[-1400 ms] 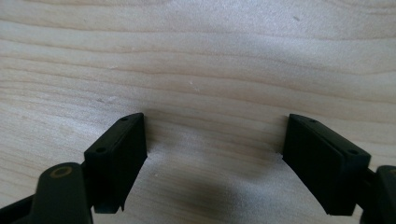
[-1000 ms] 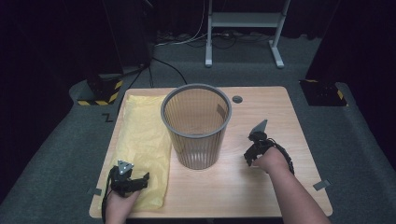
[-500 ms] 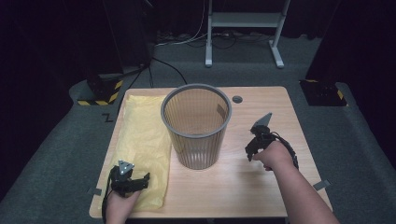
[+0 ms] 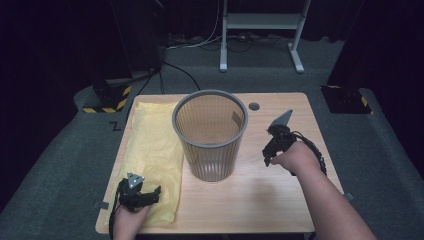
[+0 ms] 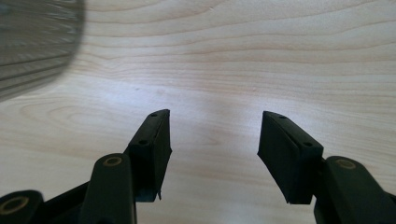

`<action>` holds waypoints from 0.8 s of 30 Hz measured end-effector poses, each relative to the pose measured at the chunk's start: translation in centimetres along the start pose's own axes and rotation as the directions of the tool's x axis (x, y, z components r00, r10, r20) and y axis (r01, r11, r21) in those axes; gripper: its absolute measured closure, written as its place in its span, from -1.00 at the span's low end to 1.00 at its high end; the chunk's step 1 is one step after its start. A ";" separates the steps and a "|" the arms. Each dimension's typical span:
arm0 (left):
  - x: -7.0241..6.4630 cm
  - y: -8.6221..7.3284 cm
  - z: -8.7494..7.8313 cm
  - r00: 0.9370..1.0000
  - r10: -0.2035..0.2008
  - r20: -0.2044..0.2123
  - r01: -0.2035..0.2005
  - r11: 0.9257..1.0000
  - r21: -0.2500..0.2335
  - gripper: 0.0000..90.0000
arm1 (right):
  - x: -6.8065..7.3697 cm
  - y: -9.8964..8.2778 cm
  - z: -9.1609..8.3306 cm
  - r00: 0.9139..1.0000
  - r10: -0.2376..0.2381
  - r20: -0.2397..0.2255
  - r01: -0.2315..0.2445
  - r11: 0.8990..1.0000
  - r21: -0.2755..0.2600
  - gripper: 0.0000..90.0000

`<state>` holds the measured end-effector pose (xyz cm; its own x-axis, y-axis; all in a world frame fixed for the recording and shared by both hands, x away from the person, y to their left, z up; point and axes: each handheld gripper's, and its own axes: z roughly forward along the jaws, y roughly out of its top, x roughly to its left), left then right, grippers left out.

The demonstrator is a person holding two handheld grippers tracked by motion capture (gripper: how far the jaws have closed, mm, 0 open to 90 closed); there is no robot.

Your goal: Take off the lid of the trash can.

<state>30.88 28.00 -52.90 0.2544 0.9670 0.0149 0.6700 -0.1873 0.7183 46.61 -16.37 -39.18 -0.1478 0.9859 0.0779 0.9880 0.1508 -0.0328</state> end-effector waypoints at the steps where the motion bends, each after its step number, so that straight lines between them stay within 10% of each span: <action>1: 0.1 0.0 0.0 1.000 -0.002 0.004 0.002 1.000 0.001 -0.81 | 0.0 0.0 0.0 1.000 0.000 0.000 0.000 1.000 0.000 0.01; 24: 0.0 0.1 0.1 1.000 -0.006 0.013 0.006 1.000 0.005 -0.82 | 3.1 0.9 -8.8 0.998 -0.049 0.031 0.050 0.998 -0.023 0.08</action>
<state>31.08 27.99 -52.89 0.2590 0.9659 0.0017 0.6747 -0.1822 0.7152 47.42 -13.81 -30.16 -0.1972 0.9792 0.0480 0.9802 0.1977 -0.0056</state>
